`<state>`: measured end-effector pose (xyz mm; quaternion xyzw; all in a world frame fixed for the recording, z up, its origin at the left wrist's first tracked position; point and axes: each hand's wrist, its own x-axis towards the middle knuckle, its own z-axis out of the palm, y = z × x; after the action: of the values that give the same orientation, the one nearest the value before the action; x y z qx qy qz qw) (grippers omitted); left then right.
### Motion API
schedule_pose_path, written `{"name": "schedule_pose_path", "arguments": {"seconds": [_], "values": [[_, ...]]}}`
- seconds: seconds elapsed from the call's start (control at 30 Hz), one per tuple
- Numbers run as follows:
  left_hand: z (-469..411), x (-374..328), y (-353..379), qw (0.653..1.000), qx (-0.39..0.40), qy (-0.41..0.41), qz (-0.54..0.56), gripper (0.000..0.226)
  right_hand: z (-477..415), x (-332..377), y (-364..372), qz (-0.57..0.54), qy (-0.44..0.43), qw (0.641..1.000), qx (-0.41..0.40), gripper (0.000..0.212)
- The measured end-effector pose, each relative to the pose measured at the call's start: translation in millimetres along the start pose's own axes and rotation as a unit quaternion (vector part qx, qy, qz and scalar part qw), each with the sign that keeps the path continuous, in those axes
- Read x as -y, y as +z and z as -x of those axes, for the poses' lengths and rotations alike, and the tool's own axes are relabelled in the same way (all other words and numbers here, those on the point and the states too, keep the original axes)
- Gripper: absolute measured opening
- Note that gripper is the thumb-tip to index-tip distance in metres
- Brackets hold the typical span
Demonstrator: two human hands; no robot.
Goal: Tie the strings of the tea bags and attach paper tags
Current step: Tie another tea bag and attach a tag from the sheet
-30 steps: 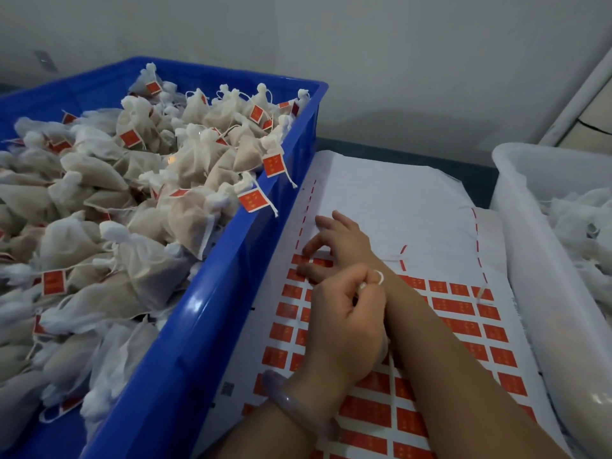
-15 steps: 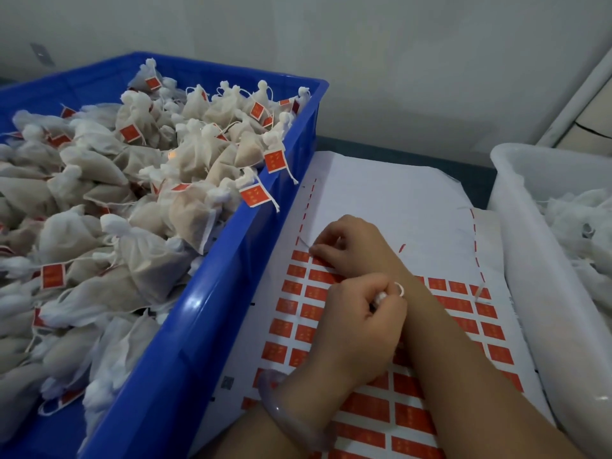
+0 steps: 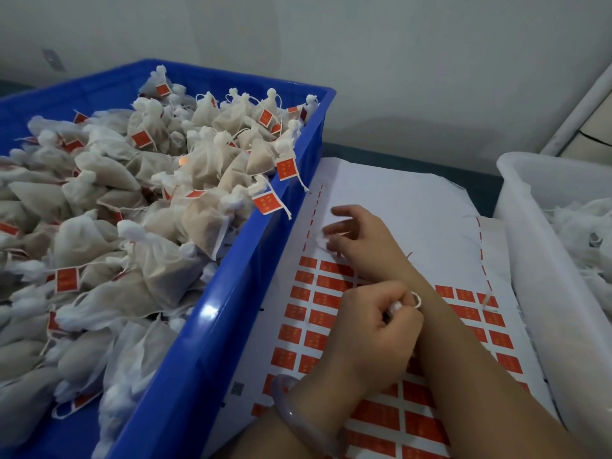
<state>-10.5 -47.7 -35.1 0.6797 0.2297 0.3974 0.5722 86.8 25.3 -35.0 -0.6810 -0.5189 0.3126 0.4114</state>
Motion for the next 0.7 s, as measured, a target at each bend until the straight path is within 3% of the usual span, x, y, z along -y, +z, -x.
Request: {"name": "schedule_pose_path", "arguments": {"seconds": [0.1, 0.23, 0.43, 0.6, 0.7], "values": [[0, 1, 1, 1.0, 0.011, 0.0, -0.013, 0.027, -2, -6, -7, 0.202, -0.082, 0.961, -0.173, 0.017], [1, 3, 5, 0.998, 0.031, -0.009, -0.056, 0.026, -3, -18, -14, 0.271, -0.074, 0.948, -0.146, 0.028], [0, 4, 4, 0.999, 0.03, -0.007, -0.043, 0.025, -8, -16, -25, 0.306, -0.111, 0.912, -0.248, 0.027], [0, 5, 5, 0.998, 0.03, -0.005, -0.051, 0.026, -2, -25, -29, 0.42, -0.13, 0.893, -0.097, 0.025], [-1, 4, 6, 0.998, 0.032, -0.003, -0.054, 0.027, -3, -26, -29, 0.424, -0.126, 0.895, -0.062, 0.026]]}}
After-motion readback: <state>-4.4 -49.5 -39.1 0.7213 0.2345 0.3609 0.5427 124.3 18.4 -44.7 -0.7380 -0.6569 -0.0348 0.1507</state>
